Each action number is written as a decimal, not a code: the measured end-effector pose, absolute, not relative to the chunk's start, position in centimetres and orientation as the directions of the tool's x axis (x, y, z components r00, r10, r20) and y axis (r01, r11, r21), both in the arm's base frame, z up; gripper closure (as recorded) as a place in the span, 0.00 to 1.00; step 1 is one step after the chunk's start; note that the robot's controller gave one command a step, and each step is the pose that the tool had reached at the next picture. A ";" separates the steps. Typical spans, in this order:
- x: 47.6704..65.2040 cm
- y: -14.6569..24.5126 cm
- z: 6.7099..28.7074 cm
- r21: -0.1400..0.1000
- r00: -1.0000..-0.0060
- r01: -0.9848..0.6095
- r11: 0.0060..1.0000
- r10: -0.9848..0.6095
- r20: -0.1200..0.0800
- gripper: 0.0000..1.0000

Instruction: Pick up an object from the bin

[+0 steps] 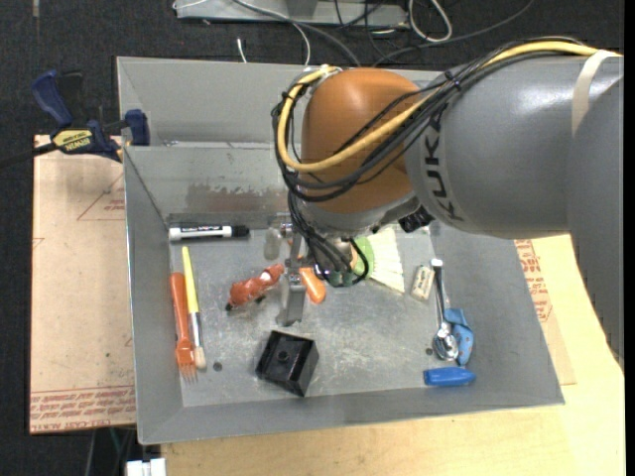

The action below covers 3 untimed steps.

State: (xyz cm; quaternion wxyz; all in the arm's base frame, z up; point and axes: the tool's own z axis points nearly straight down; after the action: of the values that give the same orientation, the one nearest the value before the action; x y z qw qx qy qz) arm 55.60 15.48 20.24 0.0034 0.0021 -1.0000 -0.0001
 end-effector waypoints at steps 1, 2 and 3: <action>55.8 15.4 20.7 0.001 -1.000 -0.001 1.000 -0.001 -0.001 0.00; 58.1 15.5 13.7 0.003 -1.000 0.018 1.000 0.018 -0.005 0.00; 58.5 15.4 9.5 0.001 -1.000 -0.007 1.000 -0.007 0.001 0.00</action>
Offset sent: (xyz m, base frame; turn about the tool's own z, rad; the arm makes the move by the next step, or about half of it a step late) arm 0.0426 -0.0011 -0.1324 0.0429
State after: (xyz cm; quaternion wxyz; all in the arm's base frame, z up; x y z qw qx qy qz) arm 58.49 15.36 9.48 0.0006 0.0035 -1.0000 -0.0006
